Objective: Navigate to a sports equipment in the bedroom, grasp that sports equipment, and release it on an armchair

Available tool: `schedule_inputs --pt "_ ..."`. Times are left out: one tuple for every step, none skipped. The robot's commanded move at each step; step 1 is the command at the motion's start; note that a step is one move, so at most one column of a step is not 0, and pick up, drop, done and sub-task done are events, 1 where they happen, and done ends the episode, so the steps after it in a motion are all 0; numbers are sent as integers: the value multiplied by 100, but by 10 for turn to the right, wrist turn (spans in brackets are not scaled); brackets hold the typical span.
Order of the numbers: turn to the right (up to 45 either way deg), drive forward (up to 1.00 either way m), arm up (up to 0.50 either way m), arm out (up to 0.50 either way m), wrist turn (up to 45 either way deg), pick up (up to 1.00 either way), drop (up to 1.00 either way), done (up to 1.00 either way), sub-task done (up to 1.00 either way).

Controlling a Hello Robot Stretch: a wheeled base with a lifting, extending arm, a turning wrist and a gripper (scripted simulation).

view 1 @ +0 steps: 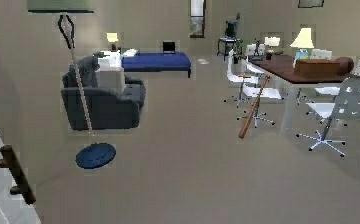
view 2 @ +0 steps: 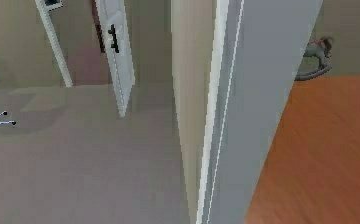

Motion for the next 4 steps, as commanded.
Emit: schedule_inputs --pt "0 30 0 0 0 0 0 0 0" --pt "450 0 0 0 0 0 0 0 0" --pt "30 0 0 0 0 0 0 0 0" --pt "0 100 0 0 0 0 0 0 0"
